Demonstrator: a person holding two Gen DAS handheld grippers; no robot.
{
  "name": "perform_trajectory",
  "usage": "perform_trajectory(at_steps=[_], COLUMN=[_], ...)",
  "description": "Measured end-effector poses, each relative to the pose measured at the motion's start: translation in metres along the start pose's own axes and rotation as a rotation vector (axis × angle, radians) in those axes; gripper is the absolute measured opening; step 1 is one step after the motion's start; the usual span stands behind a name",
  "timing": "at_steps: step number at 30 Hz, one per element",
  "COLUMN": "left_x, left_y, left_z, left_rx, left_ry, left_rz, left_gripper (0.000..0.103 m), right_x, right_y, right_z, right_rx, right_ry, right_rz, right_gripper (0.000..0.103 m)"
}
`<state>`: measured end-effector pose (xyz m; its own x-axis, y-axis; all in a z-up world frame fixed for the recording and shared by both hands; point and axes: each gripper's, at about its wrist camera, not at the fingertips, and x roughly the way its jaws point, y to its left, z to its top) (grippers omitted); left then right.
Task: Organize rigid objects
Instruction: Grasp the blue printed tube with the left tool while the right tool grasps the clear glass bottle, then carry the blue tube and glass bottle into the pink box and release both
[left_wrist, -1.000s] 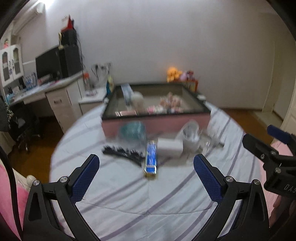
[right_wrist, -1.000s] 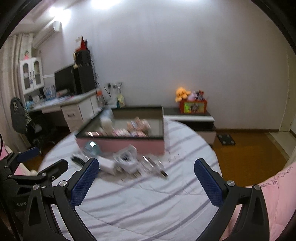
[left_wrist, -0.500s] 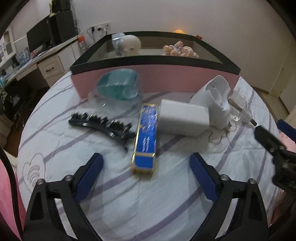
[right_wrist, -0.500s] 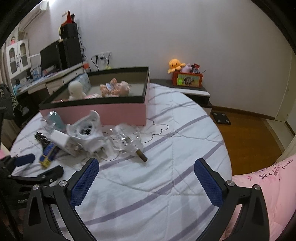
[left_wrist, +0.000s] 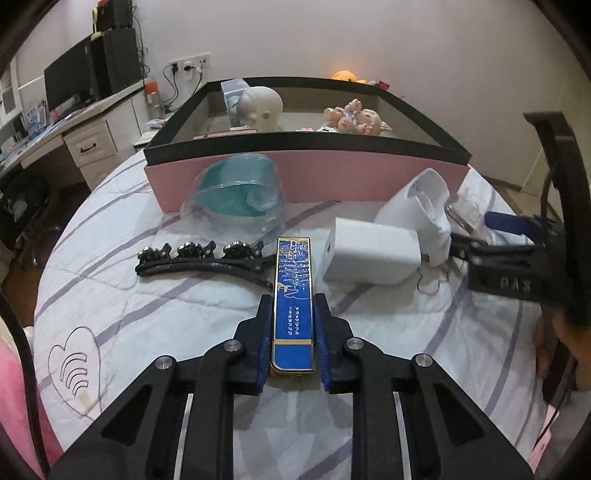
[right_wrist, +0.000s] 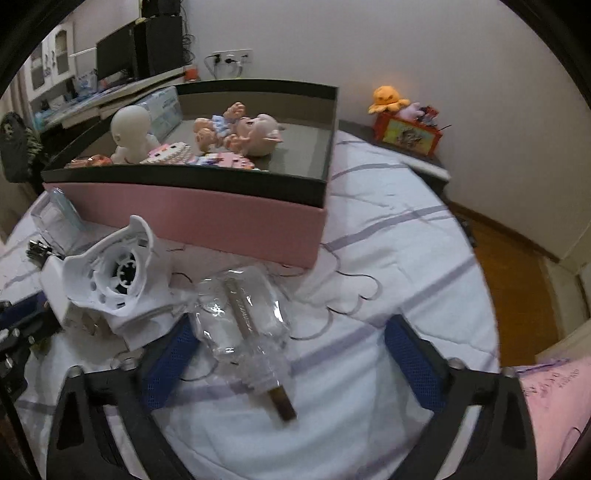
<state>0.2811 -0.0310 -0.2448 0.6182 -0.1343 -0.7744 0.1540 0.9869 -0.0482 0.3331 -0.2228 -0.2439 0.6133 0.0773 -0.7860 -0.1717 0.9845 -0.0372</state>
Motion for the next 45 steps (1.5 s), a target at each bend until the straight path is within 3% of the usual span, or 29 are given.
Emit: perform_trajectory(at_steps=[3, 6, 7, 17, 24, 31, 39, 45], left_x=[-0.003, -0.008, -0.010, -0.044, -0.084, -0.118, -0.117, -0.098], left_y=[0.007, 0.011, 0.010, 0.003, -0.008, -0.014, -0.010, -0.007], left_z=[-0.004, -0.008, -0.009, -0.026, -0.028, -0.017, 0.008, 0.051], left_rx=[-0.019, -0.036, -0.035, -0.036, -0.019, -0.002, 0.009, 0.039], left_ry=[0.001, 0.004, 0.003, -0.056, -0.185, -0.291, -0.311, -0.315], left_rz=[-0.031, -0.048, -0.045, -0.064, -0.059, -0.052, -0.076, -0.083], left_gripper=[0.021, 0.021, 0.021, 0.021, 0.021, 0.021, 0.021, 0.021], right_x=[-0.003, -0.005, -0.007, -0.043, -0.103, -0.155, -0.152, -0.131], right_y=[0.001, 0.006, 0.006, 0.002, 0.032, 0.063, 0.068, 0.063], right_z=[-0.002, -0.002, -0.002, -0.033, -0.056, -0.040, -0.024, 0.004], right_rx=[-0.007, -0.026, -0.025, 0.110, 0.148, 0.069, 0.056, 0.049], right_ry=[0.005, -0.003, -0.010, -0.077, -0.237, -0.376, -0.381, -0.370], right_rz=[0.025, 0.045, 0.046, 0.129, 0.207, 0.188, 0.193, 0.197], right_gripper=[0.081, 0.061, 0.050, 0.051, 0.051, 0.051, 0.051, 0.051])
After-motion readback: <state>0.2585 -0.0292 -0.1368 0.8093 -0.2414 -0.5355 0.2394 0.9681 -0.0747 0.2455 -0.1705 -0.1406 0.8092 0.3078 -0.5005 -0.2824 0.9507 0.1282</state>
